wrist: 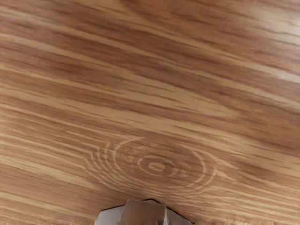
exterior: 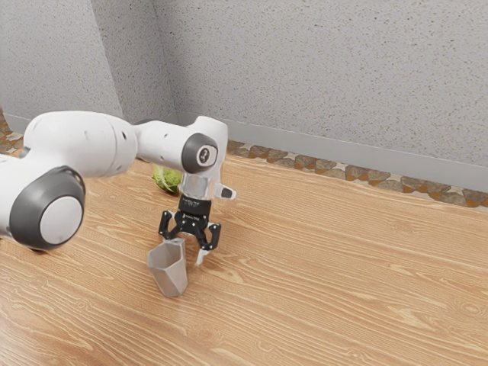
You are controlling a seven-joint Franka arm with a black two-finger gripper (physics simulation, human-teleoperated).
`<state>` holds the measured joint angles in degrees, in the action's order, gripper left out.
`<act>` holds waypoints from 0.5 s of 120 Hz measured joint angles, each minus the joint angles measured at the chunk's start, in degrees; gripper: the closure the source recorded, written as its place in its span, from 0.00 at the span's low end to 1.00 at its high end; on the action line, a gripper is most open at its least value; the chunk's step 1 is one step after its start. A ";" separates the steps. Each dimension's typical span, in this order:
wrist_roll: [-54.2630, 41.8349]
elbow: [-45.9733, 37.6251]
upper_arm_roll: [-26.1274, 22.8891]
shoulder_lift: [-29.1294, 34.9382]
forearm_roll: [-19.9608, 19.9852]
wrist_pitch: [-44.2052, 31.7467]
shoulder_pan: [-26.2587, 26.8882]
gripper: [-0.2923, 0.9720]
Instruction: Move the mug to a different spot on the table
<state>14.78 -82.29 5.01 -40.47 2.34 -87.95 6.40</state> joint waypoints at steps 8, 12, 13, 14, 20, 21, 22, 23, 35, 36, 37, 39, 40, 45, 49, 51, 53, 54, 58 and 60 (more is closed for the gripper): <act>-0.03 0.00 0.00 1.51 0.29 -0.01 0.03 0.30; -0.07 -0.04 -0.04 2.50 0.56 0.00 0.03 0.29; -0.10 -0.06 -0.04 2.80 0.62 0.00 0.04 0.29; -0.13 -0.08 -0.05 3.06 0.67 0.00 0.05 0.28; -0.36 -0.32 -0.19 5.20 0.93 0.03 0.14 0.27; -0.42 -0.40 -0.23 5.70 0.96 0.04 0.17 0.27; -0.48 -0.47 -0.26 6.14 0.99 0.05 0.20 0.27; -0.55 -0.54 -0.30 6.64 1.02 0.06 0.24 0.27; -3.19 -3.91 -0.86 14.65 1.23 0.18 0.34 0.25; -3.47 -4.40 -0.87 15.45 1.24 0.18 0.34 0.25; -3.76 -5.03 -0.89 16.47 1.25 0.20 0.36 0.25; -4.32 -6.29 -0.91 18.42 1.28 0.24 0.40 0.25; -4.61 -7.03 -0.93 19.48 1.29 0.27 0.44 0.25; -6.17 -10.62 -1.07 24.74 1.34 0.38 1.05 0.25; -7.39 -12.71 -1.15 28.03 1.37 0.46 1.42 0.24; -8.06 -13.64 -1.17 29.48 1.37 0.50 1.53 0.24; -8.84 -14.49 -1.19 30.84 1.36 0.52 1.62 0.24; -9.25 -14.85 -1.20 31.45 1.34 0.53 1.66 0.24; -10.98 -16.25 -1.35 34.02 1.16 0.55 1.69 0.24; -11.90 -16.84 -1.48 35.24 1.07 0.54 1.69 0.24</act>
<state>2.88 -99.13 3.53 -5.23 3.40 -87.41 8.09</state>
